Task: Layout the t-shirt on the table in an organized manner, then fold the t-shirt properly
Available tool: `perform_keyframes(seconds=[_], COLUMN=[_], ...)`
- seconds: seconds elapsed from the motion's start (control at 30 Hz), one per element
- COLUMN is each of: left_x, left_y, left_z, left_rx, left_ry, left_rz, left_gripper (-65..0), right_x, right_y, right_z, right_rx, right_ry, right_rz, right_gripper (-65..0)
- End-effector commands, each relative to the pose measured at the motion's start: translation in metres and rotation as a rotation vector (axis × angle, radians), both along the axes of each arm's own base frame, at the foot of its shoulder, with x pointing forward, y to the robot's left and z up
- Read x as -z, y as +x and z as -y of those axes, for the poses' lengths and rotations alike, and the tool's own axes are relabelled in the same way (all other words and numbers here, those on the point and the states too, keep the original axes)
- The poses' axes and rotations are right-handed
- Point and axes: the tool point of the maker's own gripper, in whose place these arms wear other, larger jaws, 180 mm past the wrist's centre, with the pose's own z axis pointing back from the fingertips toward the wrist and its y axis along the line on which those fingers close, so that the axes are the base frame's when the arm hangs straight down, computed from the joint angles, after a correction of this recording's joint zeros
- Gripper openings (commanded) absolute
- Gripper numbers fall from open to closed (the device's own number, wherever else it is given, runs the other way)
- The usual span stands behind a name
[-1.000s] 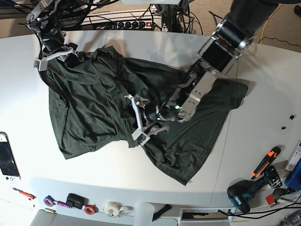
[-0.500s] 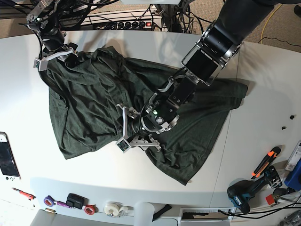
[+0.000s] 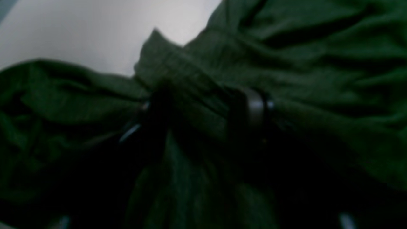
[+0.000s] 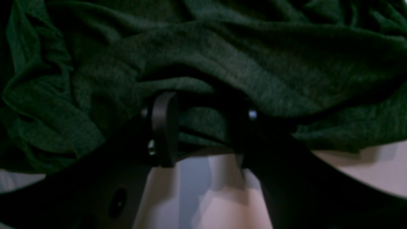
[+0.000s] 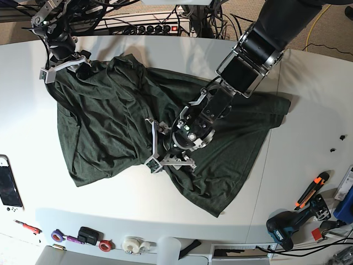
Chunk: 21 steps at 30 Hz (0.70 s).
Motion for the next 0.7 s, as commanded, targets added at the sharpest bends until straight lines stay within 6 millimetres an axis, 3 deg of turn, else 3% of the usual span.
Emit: perform_keyframes(seconds=[0.0,0.07,0.1,0.23,0.4,0.53,0.67], left_x=[-0.029,-0.037,-0.04,-0.053,-0.088,-0.126,-0.177], left_y=[0.015,0.022,0.025,0.032,0.033,0.018,-0.004], left_z=[0.011,0.009,0.008,0.01,0.023,0.038,0.046], left_rx=[-0.007,-0.041,-0.053,-0.05,0.001,0.079,0.223], left_ry=[-0.058,-0.084,-0.094,-0.105,-0.174,-0.294,-0.46], left_rz=[0.077,0.113,0.128,0.161,0.189,0.159,0.138], left_gripper=[-45.7,-63.0,-65.0,-65.0,-65.0,-65.0,-65.0], right_x=[-0.003,-0.003,-0.003,-0.003,-0.003,-0.003,-0.003], right_y=[-0.001,-0.001,-0.001,-0.001,-0.001,-0.001,-0.001], right_z=[0.002,0.002,0.002,0.002,0.002,0.002,0.002], right_rx=[-0.008,-0.008,-0.007,-0.007,-0.008,-0.007,-0.008], right_ry=[-0.015,-0.015,-0.014,-0.014,-0.015,-0.014,-0.015], right_rz=[-0.004,-0.004,-0.004,-0.004,-0.004,-0.004,-0.004], right_gripper=[-38.5,-38.5,-38.5,-38.5,-38.5,-38.5,-38.5])
